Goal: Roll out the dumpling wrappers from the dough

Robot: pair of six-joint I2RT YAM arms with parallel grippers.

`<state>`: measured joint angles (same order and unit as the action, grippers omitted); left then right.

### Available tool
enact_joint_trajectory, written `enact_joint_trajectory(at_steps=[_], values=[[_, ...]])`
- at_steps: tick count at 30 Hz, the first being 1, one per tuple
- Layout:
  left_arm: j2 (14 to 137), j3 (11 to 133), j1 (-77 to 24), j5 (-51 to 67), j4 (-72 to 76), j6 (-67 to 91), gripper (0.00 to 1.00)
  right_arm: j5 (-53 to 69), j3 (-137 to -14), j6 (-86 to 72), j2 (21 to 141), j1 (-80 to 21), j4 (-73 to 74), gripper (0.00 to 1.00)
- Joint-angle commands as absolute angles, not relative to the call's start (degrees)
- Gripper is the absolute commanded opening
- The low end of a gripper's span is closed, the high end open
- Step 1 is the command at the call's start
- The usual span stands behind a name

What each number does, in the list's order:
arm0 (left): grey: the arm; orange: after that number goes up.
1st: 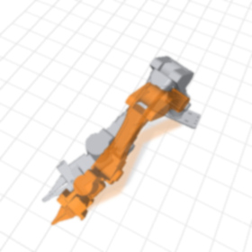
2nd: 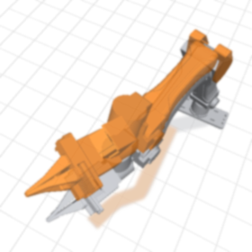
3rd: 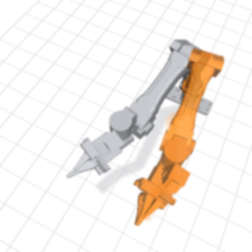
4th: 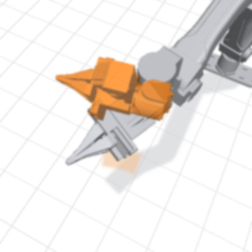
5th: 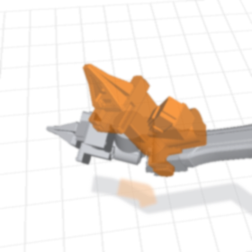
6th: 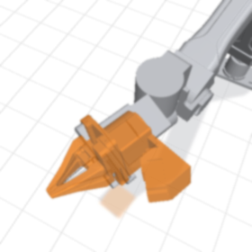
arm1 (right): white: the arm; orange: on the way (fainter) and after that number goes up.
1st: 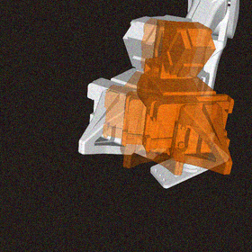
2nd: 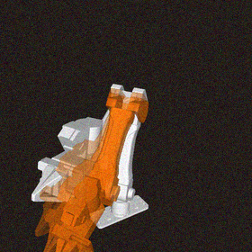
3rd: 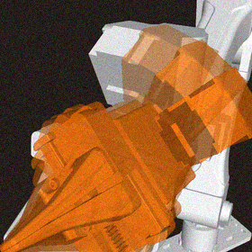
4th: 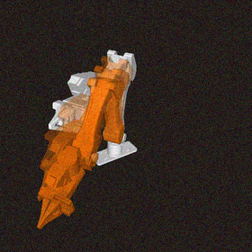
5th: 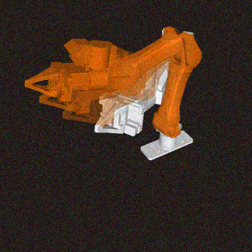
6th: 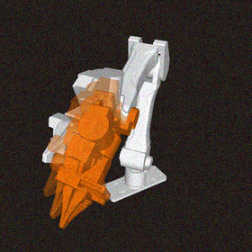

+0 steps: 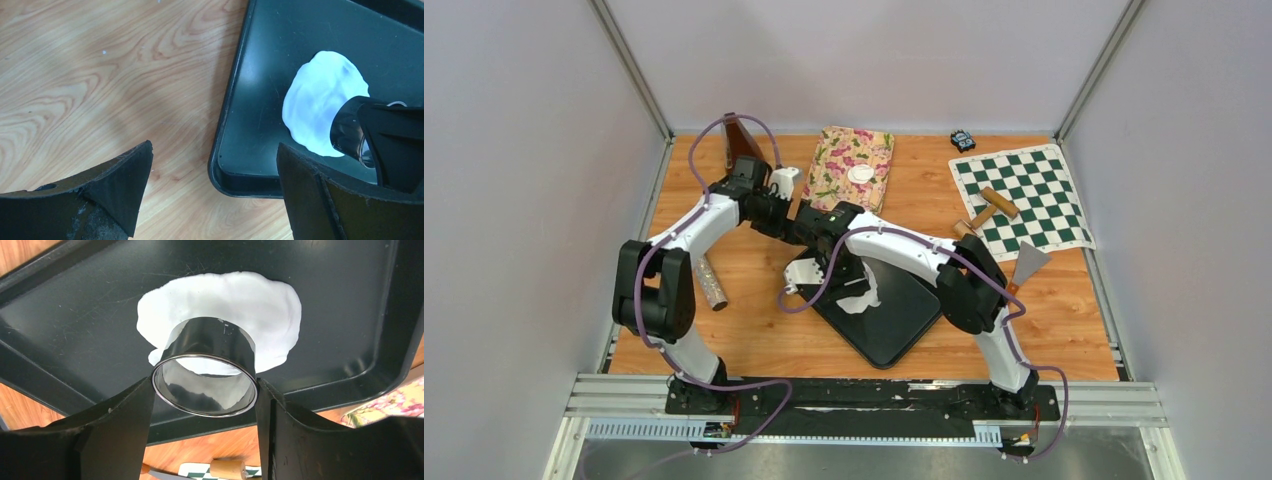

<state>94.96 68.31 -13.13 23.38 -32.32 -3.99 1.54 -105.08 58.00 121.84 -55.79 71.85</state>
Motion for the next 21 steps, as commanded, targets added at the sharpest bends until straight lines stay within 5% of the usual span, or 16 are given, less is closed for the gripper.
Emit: enact_joint_trajectory(at_steps=[1, 12, 21], values=[[96.96, 70.3, -15.29, 20.96, -32.33, -6.13, 1.0, 6.08, -105.77, 61.0, 120.2, -55.43, 70.55, 0.0], [105.58, 73.89, -20.08, 14.26, -34.76, -7.51, 0.79, 5.25, -106.44, 62.89, 120.56, -54.64, 71.38, 0.0], [109.07, 75.33, -21.2, 14.22, -36.05, -7.86, 0.48, 5.95, -108.37, 64.8, 122.36, -53.3, 73.84, 0.0]])
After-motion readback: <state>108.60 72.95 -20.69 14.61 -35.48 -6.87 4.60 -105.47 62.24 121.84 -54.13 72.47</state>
